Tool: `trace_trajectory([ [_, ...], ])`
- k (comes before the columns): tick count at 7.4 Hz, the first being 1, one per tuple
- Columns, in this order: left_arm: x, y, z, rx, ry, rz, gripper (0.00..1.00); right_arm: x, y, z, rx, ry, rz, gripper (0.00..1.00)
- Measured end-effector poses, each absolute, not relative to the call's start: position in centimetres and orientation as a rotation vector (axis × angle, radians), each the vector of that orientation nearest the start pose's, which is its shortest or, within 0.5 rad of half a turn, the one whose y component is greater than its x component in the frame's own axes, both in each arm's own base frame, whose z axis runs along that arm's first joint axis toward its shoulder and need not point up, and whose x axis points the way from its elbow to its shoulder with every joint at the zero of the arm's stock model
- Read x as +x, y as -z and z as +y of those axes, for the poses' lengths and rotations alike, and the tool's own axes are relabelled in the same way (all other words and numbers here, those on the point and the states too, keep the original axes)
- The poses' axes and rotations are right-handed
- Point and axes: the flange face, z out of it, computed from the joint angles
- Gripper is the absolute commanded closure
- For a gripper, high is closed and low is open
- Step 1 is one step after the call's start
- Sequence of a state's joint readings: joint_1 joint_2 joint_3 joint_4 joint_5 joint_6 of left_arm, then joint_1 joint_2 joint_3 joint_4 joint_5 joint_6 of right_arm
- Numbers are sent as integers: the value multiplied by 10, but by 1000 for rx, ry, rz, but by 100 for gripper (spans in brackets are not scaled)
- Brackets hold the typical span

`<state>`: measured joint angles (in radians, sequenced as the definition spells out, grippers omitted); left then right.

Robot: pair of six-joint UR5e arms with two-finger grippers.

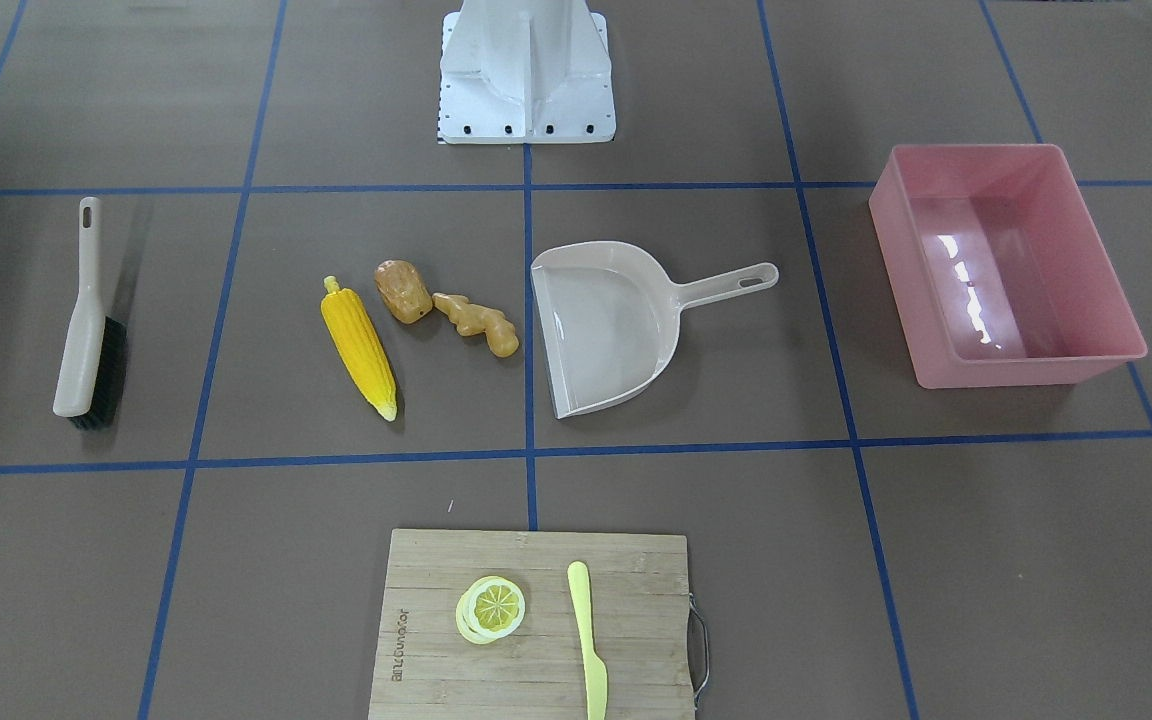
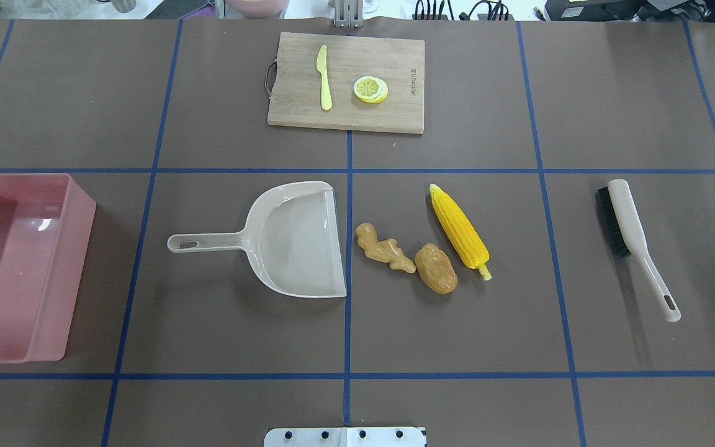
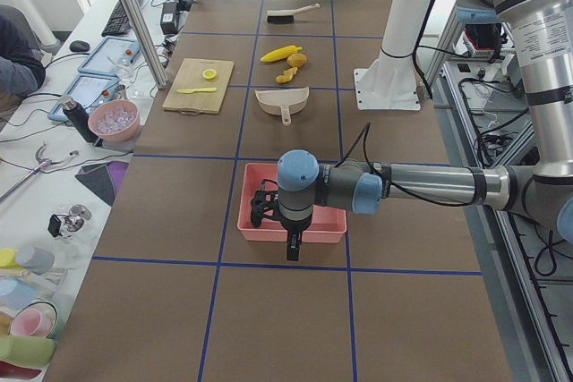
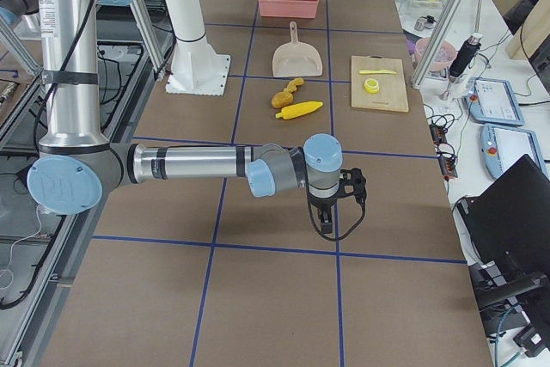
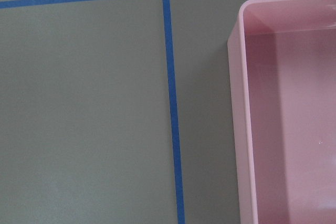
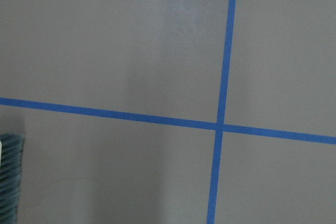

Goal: Sweep and dump trash into bin

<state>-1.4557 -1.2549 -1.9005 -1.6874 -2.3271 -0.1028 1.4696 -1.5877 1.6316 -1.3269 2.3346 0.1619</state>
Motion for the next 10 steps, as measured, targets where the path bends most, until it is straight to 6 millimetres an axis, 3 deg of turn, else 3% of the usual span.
trace_trajectory([
  [7, -22, -618, -368, 51, -67, 770, 2, 14, -611, -504, 171, 52, -793, 0],
  [10, -18, -603, -377, 155, -117, 779, 2, 15, -602, -502, 181, 55, -811, 0],
])
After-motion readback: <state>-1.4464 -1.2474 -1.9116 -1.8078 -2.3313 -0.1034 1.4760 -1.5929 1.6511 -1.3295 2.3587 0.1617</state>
